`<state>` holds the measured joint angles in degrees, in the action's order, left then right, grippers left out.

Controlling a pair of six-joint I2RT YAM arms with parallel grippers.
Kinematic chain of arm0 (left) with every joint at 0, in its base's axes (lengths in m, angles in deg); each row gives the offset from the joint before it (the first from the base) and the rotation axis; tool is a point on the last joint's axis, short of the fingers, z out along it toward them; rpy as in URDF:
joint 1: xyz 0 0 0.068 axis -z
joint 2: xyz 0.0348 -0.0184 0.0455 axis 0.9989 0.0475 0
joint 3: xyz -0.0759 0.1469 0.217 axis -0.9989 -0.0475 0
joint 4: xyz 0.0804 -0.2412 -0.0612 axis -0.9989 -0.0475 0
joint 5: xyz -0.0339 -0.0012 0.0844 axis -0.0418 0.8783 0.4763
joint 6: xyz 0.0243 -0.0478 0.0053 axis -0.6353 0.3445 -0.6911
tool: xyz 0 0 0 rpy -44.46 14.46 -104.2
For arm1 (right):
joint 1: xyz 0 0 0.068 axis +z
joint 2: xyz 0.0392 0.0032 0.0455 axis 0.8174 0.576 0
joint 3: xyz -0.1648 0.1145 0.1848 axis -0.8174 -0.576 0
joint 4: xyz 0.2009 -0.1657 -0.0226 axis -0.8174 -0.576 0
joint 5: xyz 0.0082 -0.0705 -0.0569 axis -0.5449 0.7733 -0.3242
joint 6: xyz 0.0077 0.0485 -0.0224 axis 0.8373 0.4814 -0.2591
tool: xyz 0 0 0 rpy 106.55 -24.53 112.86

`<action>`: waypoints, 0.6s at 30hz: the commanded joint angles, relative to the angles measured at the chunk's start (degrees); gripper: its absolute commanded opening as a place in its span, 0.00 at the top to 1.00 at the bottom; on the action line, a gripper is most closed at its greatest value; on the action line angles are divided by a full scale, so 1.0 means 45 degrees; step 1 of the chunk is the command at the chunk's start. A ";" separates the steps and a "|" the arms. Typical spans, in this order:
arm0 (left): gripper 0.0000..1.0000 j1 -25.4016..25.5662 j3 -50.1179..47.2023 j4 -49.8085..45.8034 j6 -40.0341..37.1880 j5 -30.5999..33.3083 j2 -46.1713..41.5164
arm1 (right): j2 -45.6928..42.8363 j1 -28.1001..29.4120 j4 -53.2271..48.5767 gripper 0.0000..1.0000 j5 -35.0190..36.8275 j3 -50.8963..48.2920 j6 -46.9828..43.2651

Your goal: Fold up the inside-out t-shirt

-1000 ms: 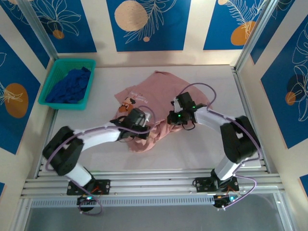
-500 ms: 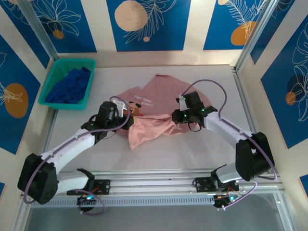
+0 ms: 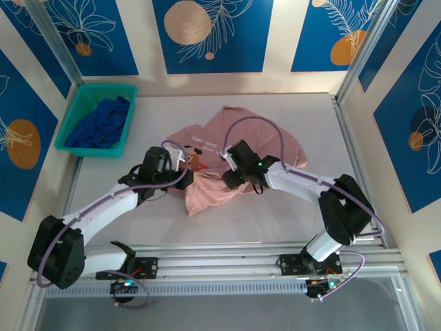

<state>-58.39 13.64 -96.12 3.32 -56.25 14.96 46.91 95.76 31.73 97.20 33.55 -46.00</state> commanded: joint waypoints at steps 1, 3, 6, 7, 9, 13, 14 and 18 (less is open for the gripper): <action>1.00 -0.0051 0.0003 -0.0172 -0.0330 -0.0435 -0.0038 | 0.0556 0.0139 0.0370 0.28 0.1001 0.0666 -0.1218; 1.00 -0.0051 0.0012 -0.0167 -0.0330 -0.0441 -0.0038 | 0.1006 0.0169 0.0471 0.28 0.0874 0.0931 -0.1504; 1.00 -0.0051 -0.0041 -0.0176 -0.0350 -0.0349 -0.0095 | 0.1703 0.0111 0.0637 0.31 0.0686 0.1278 -0.1632; 1.00 -0.0052 -0.0088 -0.0188 -0.0355 -0.0298 -0.0108 | 0.1857 0.0087 0.0601 0.37 0.0526 0.1422 -0.1567; 1.00 -0.0051 -0.0171 -0.0274 -0.0379 0.0011 -0.0159 | 0.1991 -0.0044 0.0642 0.57 -0.0114 0.1624 -0.1339; 1.00 -0.0036 -0.0390 -0.0760 -0.0563 0.1427 -0.0104 | 0.1506 -0.0444 0.0387 0.95 -0.1930 0.1861 -0.0428; 0.99 -0.0026 -0.0436 -0.0903 -0.0593 0.1845 -0.0035 | 0.1245 -0.0589 0.0347 1.00 -0.2363 0.1836 -0.0088; 0.96 0.0023 -0.0175 -0.1784 -0.0708 0.3280 0.0599 | 0.0058 -0.1319 0.0222 1.00 -0.4501 0.1493 0.1551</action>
<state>-58.39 12.35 -99.75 1.77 -48.08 15.92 52.68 91.74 32.78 86.73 39.85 -45.45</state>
